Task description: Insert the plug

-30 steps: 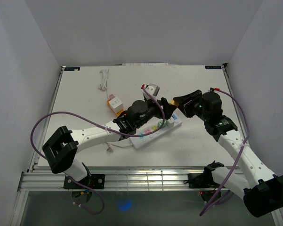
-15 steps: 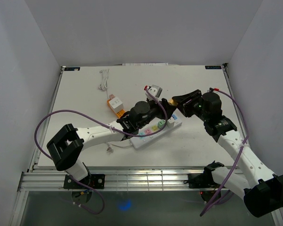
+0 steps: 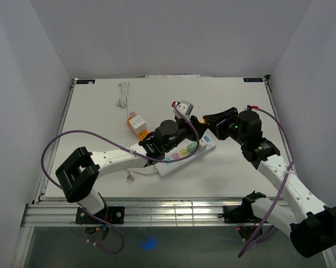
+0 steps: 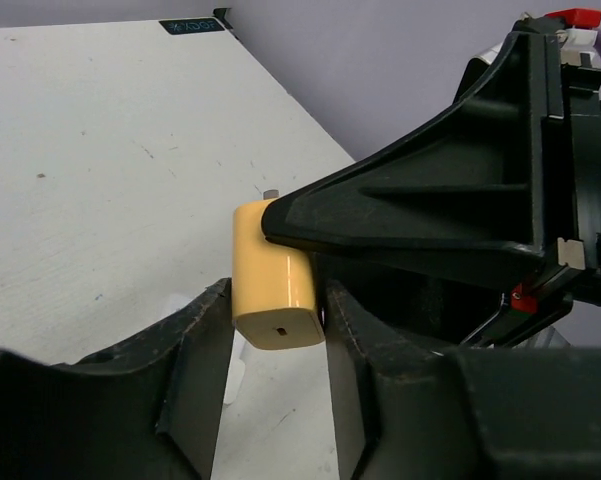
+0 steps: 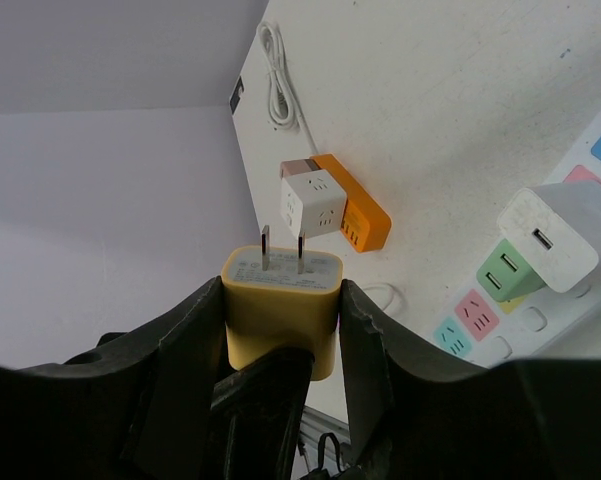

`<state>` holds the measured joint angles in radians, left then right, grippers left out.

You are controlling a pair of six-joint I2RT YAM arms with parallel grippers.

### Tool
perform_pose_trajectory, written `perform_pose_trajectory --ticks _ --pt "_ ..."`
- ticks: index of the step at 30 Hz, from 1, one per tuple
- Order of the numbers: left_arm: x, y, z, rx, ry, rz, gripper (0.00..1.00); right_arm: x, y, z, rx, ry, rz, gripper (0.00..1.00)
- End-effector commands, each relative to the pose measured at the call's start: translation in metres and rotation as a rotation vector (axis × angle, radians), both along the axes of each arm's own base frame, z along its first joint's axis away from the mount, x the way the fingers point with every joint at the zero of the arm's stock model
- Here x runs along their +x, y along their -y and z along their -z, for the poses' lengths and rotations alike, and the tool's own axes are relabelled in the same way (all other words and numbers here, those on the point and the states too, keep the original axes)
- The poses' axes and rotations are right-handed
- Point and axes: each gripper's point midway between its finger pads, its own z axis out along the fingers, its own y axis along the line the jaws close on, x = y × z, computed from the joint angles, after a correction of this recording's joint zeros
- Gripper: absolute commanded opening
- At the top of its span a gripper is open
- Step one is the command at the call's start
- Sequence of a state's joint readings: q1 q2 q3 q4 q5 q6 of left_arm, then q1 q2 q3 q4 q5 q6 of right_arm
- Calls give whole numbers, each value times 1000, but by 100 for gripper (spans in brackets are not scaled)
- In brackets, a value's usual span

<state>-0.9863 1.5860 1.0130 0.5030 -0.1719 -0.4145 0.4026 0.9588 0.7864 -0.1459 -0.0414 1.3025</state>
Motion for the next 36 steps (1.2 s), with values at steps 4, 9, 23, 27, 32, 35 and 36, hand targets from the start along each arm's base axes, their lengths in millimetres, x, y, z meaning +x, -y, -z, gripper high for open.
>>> perform_pose_trajectory --ticks 4,9,23,27,32,35,36 --pt "1 4 -25 -42 45 5 28 0 -6 -15 46 60 -20 27" --pt "3 -4 -32 -40 64 -26 0 -1 -2 -17 30 75 -8 76" --pt "-19 -90 -8 293 -115 -29 0 12 45 9 -222 101 48 89" --pt "-31 -110 -7 388 -189 51 0 17 64 23 -296 101 71 89" --pt "-58 -117 16 535 -274 200 0 21 68 30 -397 127 29 89" --pt "-68 -113 33 596 -322 291 0 24 69 34 -488 160 -29 89" --pt "-71 -111 38 619 -327 328 0 24 69 35 -502 168 -39 89"
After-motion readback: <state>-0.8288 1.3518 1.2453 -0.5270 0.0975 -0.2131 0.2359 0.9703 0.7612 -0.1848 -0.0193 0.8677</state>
